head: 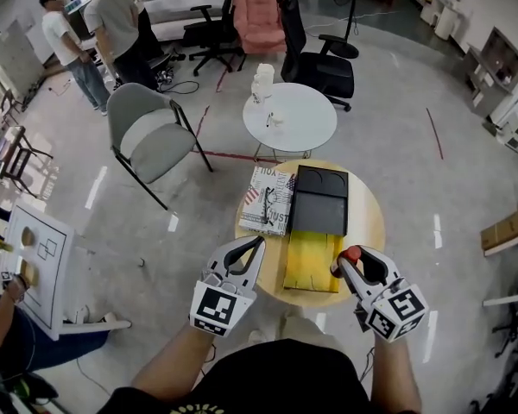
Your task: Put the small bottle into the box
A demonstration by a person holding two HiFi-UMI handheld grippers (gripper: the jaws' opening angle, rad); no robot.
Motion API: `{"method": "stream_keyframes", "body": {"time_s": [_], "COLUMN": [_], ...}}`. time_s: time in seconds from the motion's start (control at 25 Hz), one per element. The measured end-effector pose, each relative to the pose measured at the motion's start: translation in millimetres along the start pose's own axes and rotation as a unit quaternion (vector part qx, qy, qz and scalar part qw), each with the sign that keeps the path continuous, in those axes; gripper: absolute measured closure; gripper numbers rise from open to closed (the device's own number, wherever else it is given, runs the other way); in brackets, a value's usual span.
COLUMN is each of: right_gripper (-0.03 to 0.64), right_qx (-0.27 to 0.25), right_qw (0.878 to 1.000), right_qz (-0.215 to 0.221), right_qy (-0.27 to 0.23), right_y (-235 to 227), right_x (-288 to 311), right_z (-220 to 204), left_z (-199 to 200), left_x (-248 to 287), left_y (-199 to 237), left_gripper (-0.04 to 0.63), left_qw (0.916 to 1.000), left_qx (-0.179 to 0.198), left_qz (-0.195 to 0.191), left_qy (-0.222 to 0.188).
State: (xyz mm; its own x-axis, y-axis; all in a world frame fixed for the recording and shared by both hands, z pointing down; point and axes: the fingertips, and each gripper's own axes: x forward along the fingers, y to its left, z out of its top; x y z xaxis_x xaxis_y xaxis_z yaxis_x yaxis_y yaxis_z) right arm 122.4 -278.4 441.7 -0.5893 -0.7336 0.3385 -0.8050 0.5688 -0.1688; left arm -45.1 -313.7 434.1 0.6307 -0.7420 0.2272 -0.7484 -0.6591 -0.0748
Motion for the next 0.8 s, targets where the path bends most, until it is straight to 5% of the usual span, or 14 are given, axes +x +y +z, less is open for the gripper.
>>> {"method": "stream_keyframes", "body": {"time_s": [0.8], "right_gripper": [0.463], "right_qx": [0.045], "right_qw": [0.995], "right_qz": [0.019], "right_qy": [0.087], "right_y": [-49], "right_x": [58], "right_z": [-85], "left_z": [-68], "left_x": [74], "left_y": [-7], "left_gripper": [0.58], "left_qw": [0.9974], "left_qx": [-0.013], "left_qz": [-0.026], "left_qy": [0.065]}}
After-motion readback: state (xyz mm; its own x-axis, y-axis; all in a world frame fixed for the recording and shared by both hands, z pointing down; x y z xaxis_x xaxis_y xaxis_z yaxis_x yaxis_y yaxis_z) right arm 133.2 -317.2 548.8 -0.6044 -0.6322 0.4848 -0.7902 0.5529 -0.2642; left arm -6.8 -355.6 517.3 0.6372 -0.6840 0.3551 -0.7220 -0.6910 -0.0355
